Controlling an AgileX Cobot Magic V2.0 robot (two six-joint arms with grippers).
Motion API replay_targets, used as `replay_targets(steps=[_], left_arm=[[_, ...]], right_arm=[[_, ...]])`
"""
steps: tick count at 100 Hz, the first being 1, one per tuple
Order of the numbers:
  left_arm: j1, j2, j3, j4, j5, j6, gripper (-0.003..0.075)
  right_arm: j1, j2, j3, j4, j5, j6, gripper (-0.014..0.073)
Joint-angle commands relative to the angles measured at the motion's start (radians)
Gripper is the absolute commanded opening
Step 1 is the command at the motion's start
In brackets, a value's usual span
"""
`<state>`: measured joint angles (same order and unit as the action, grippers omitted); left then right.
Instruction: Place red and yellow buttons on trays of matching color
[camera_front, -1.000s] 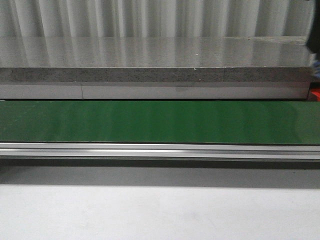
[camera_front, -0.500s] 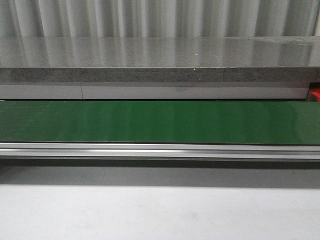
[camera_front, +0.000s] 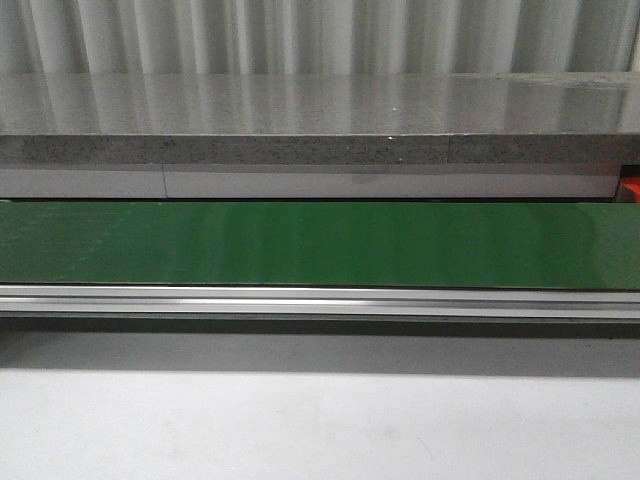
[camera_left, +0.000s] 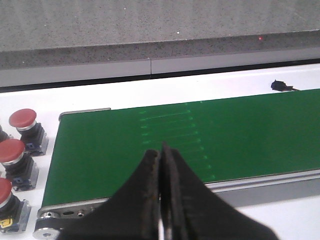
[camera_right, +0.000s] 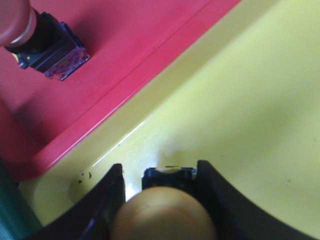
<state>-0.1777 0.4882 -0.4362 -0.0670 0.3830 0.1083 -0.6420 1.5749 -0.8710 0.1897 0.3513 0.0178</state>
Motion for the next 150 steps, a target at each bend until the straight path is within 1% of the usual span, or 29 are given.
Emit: replay_targets(steps=[1, 52, 60, 65, 70, 75, 77, 82, 84, 85, 89, 96, 104, 115, 130, 140, 150], left_arm=[[-0.01, 0.003, -0.026, -0.01, -0.074, -0.002, -0.002], [-0.01, 0.003, -0.026, -0.01, -0.074, -0.002, -0.002], [-0.01, 0.003, -0.026, -0.01, -0.074, -0.002, -0.002], [-0.01, 0.003, -0.026, -0.01, -0.074, -0.002, -0.002], [-0.01, 0.003, -0.026, -0.01, -0.074, -0.002, -0.002], [-0.01, 0.003, -0.026, -0.01, -0.074, -0.002, -0.002], [-0.01, 0.003, -0.026, -0.01, -0.074, -0.002, -0.002], [-0.01, 0.003, -0.026, -0.01, -0.074, -0.002, -0.002], [-0.01, 0.003, -0.026, -0.01, -0.074, -0.002, -0.002], [-0.01, 0.003, -0.026, -0.01, -0.074, -0.002, -0.002], [-0.01, 0.003, -0.026, -0.01, -0.074, -0.002, -0.002], [-0.01, 0.003, -0.026, -0.01, -0.074, -0.002, -0.002], [-0.01, 0.003, -0.026, -0.01, -0.074, -0.002, -0.002], [-0.01, 0.003, -0.026, -0.01, -0.074, -0.002, -0.002], [-0.01, 0.003, -0.026, -0.01, -0.074, -0.002, -0.002], [-0.01, 0.003, -0.026, -0.01, -0.074, -0.002, -0.002], [-0.01, 0.003, -0.026, -0.01, -0.074, -0.002, -0.002]], right_arm=[[0.0, -0.015, -0.023, 0.004, -0.066, 0.002, -0.0046], [0.0, 0.057, -0.023, 0.006, -0.053, 0.002, -0.0046], [0.0, 0.059, -0.023, 0.006, -0.048, 0.002, -0.0022], [0.0, 0.058, -0.024, 0.006, -0.047, 0.002, 0.003], [0.0, 0.058, -0.03, 0.006, -0.039, 0.001, 0.0111], [0.0, 0.057, -0.036, 0.006, -0.027, 0.001, 0.023], [0.0, 0.057, -0.039, 0.006, -0.023, 0.001, 0.0262], [0.0, 0.057, -0.043, 0.006, -0.017, 0.001, 0.0403], [0.0, 0.057, -0.045, 0.006, -0.013, 0.001, 0.0437], [0.0, 0.057, -0.047, 0.006, -0.01, 0.001, 0.0471], [0.0, 0.057, -0.051, 0.006, -0.001, 0.001, 0.0561], [0.0, 0.051, -0.056, 0.006, 0.004, 0.001, 0.0668], [0.0, 0.036, -0.06, 0.006, 0.007, 0.001, 0.0643], [0.0, -0.011, -0.06, 0.008, 0.003, 0.001, 0.0635], [0.013, -0.137, -0.06, 0.033, -0.004, 0.001, 0.0635], [0.076, -0.232, -0.06, 0.033, -0.019, -0.018, 0.0635], [0.189, -0.323, -0.06, 0.033, -0.034, -0.069, 0.0635]])
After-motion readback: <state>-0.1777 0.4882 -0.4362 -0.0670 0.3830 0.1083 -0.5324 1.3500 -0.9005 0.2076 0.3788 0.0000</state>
